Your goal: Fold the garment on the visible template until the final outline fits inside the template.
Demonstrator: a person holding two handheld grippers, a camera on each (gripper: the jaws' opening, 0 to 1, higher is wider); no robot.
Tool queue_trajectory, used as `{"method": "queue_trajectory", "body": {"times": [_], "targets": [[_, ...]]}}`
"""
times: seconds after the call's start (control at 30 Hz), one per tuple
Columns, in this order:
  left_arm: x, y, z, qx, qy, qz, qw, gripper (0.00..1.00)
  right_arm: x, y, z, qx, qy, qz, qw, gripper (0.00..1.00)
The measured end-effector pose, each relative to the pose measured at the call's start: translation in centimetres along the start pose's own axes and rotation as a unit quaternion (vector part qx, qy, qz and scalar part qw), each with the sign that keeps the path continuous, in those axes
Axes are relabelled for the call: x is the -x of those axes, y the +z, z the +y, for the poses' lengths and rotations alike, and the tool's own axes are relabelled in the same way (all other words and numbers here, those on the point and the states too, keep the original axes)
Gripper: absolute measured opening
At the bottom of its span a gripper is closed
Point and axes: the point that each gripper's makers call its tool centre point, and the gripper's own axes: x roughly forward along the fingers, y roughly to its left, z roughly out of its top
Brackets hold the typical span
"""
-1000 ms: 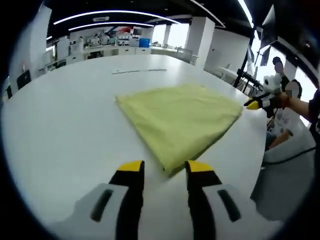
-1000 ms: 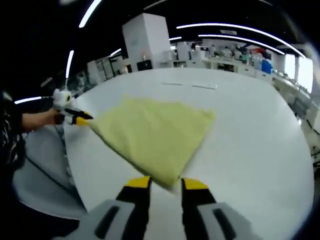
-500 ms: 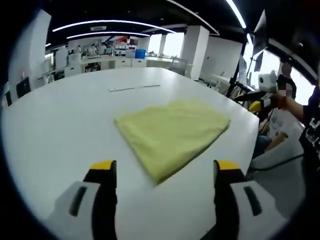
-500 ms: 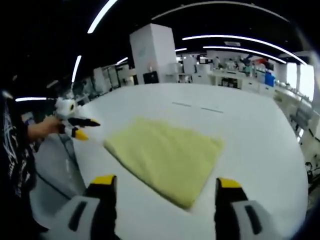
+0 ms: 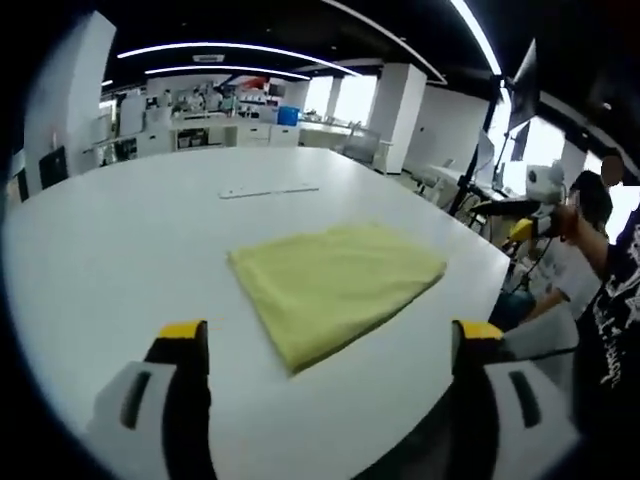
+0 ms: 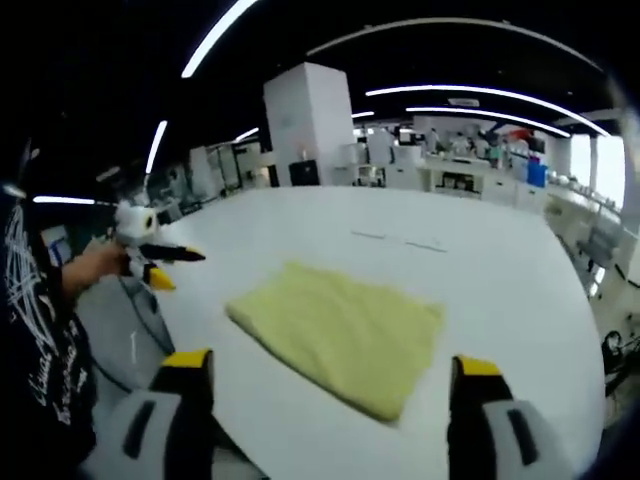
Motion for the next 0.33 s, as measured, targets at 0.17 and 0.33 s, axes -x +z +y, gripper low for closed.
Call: {"method": "queue_trajectory", "body": {"times": [0.17, 0.33], "targets": [[0.5, -0.1, -0.6, 0.005, -0.005, -0.006, 1.0, 0.99, 0.7, -0.6, 0.5, -0.005, -0.008, 0.003, 0.9999, 1.0], [0.9, -0.6, -0.5, 0.005, 0.01, -0.003, 0.9999, 0.99, 0.8, -1.3, 0.1, -0.011, -0.029, 0.011, 0.9995, 1.0]]}}
